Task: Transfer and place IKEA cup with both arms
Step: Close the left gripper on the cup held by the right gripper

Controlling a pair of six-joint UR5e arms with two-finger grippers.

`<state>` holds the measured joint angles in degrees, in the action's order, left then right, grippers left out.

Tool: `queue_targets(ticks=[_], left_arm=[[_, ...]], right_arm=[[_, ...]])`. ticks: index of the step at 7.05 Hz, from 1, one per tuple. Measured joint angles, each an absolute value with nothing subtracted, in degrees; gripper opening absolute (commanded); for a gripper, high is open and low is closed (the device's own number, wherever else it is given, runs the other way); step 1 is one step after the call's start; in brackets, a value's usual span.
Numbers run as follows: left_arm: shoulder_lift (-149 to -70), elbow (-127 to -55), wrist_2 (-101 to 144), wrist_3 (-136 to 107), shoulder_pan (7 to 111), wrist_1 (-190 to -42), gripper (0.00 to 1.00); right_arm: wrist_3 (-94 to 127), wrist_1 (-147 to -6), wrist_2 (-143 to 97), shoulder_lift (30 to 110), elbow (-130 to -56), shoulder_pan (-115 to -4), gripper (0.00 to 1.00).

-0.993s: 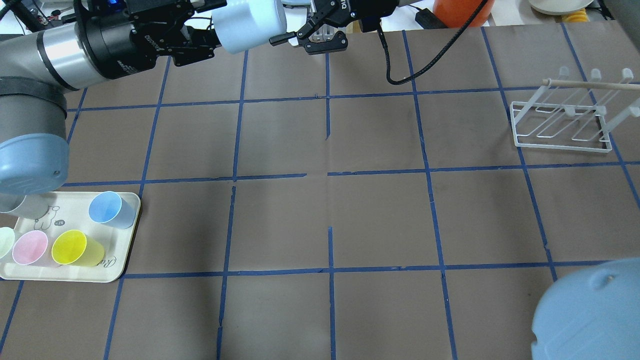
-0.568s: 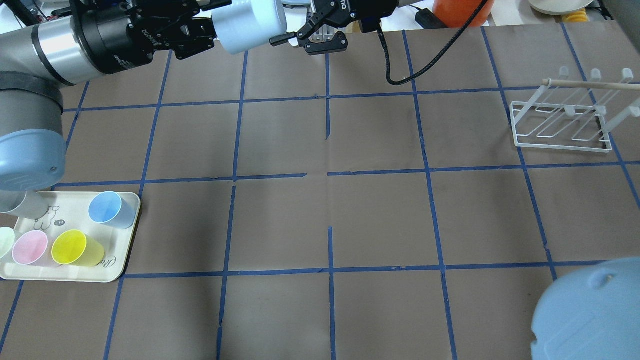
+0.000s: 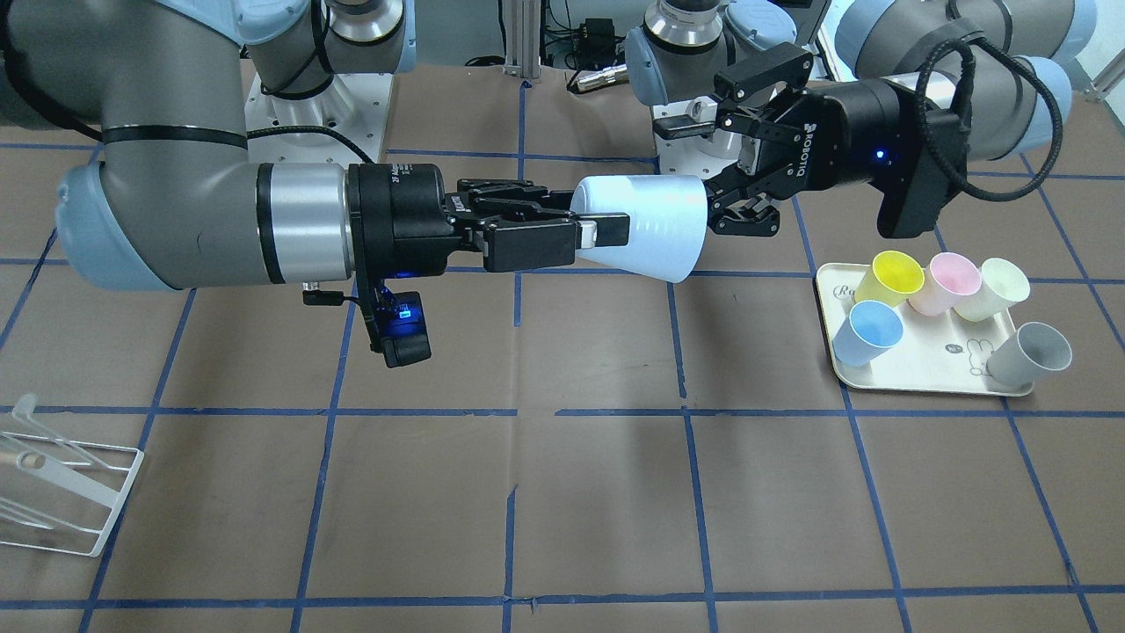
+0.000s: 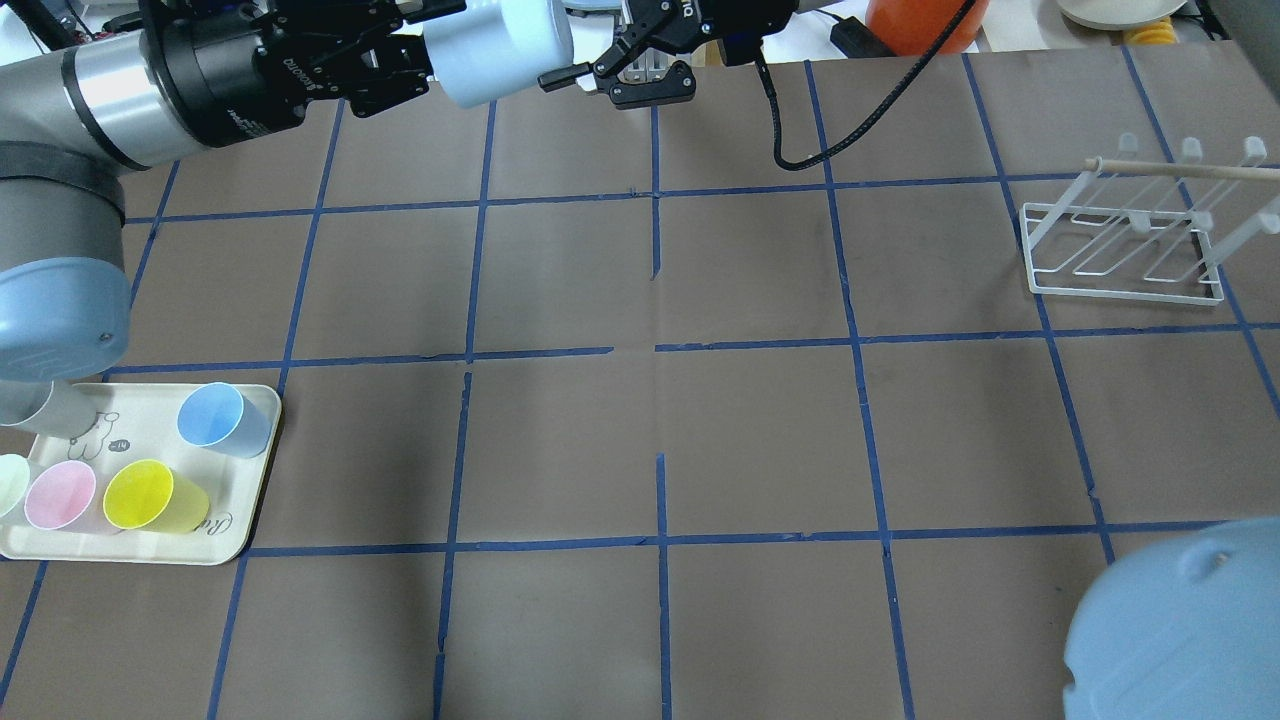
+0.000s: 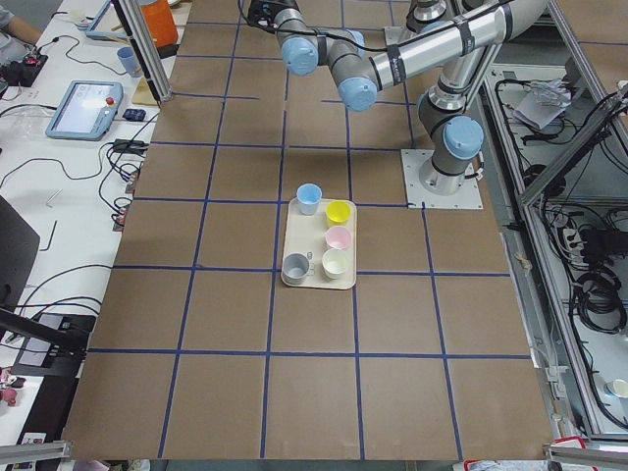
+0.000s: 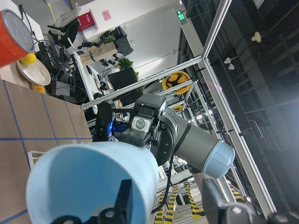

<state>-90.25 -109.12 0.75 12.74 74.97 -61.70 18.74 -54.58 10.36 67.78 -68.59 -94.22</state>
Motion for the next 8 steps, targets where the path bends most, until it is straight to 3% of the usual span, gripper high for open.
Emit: queue_targets(ticks=[1,2,5,6,7,8], left_arm=[[-90.2,-109.1,0.7,12.7,75.0,-61.7,0.44],[-90.1,-109.2,0.7,12.8,75.0,-61.7,0.21],[-89.6,-109.3,0.6,13.1,74.9,-61.6,0.0],[-89.5,-109.4,0.7,13.1,74.9,-61.6,0.0],[-89.4,-109.4,0.7,13.1,74.9,-61.6,0.0],[-89.2,-109.6,0.7,13.1,74.9,-61.6,0.0]], right_arm=[[18.9,-54.6,10.4,67.9,-68.6,-94.2,0.07],[19.0,-54.6,10.4,67.9,-68.6,-94.2,0.07],[19.0,-54.6,10.4,68.0,-68.6,-94.2,0.07],[19.0,-54.6,10.3,68.0,-68.6,-94.2,0.09],[19.0,-54.6,10.4,67.9,-68.6,-94.2,0.66],[19.0,-54.6,10.4,67.9,-68.6,-94.2,1.0]])
